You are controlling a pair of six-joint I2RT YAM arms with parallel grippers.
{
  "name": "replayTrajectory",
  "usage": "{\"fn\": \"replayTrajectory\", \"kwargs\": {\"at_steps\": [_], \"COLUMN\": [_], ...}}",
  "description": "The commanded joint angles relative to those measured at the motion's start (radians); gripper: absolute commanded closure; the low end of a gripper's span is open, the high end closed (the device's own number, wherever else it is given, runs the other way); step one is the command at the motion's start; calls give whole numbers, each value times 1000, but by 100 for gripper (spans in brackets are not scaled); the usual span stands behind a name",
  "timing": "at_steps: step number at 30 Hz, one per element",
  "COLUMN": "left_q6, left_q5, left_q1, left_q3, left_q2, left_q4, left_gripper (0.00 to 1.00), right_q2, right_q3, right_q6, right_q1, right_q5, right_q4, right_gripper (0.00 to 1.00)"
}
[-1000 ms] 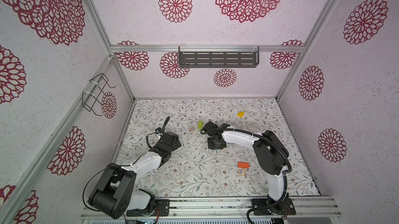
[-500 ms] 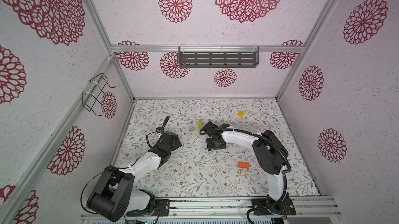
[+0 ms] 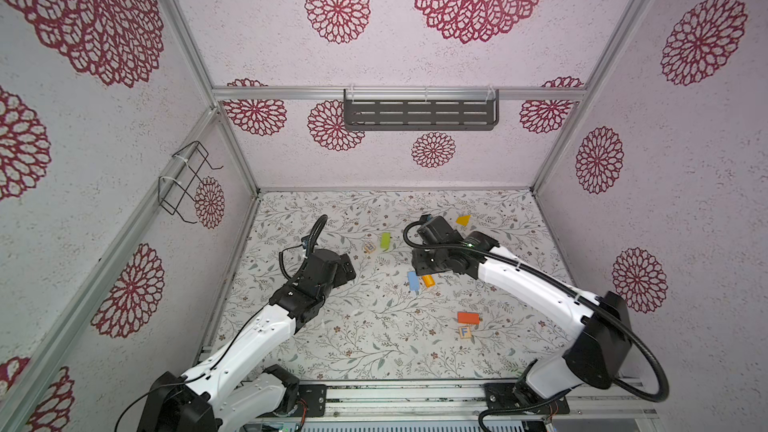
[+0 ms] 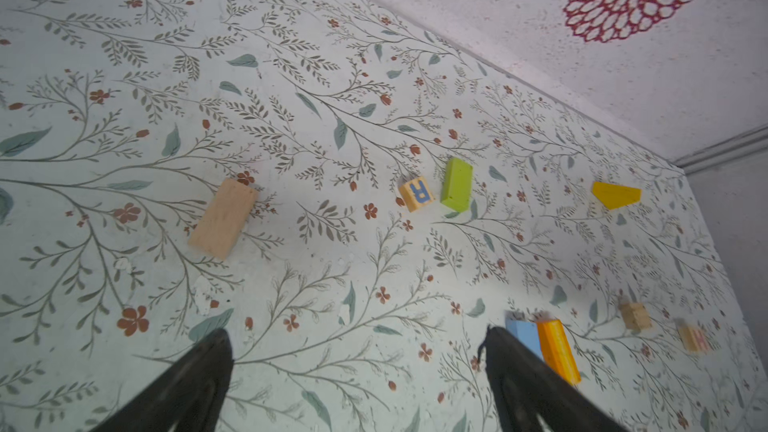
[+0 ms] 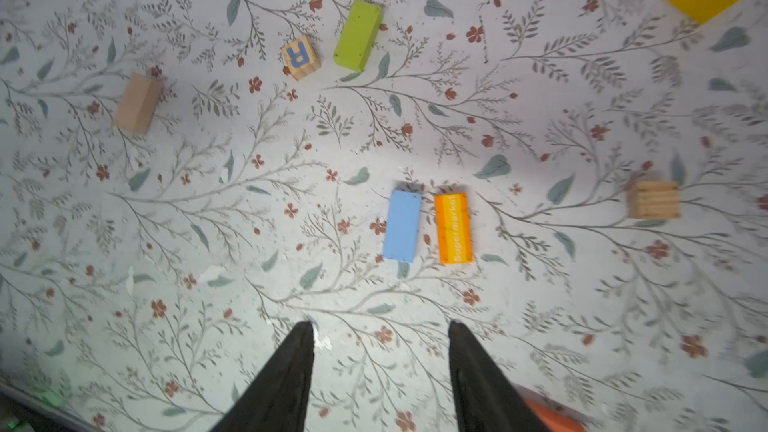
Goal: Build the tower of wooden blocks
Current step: 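Open the right gripper and move it over the red-orange block, then lower the right gripper and close it on the red-orange block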
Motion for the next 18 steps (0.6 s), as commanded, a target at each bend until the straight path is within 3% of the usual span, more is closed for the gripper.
{"fn": "replayTrajectory", "kwargs": {"at_steps": [1, 4, 10, 18], "left_q6": [-26, -21, -10, -30], "left_q5": [-31, 1, 72, 113], "left_q1": [-15, -17, -18, -35], "left_q3": [41, 57, 90, 79], "left_q2": [-47, -88, -93, -67], "left_q4": [-179, -245, -340, -319], "left_gripper": [3, 1, 12, 7], "right_q2": [-112, -237, -458, -491], "right_q3": [-88, -185, -406, -531], "right_q6": [-17, 37, 168, 272], "right_q1": [-4, -4, -4, -4], "right_q5": [55, 81, 89, 137], "right_q4": [-132, -139, -124, -101], "right_gripper": [55, 56, 37, 21]}}
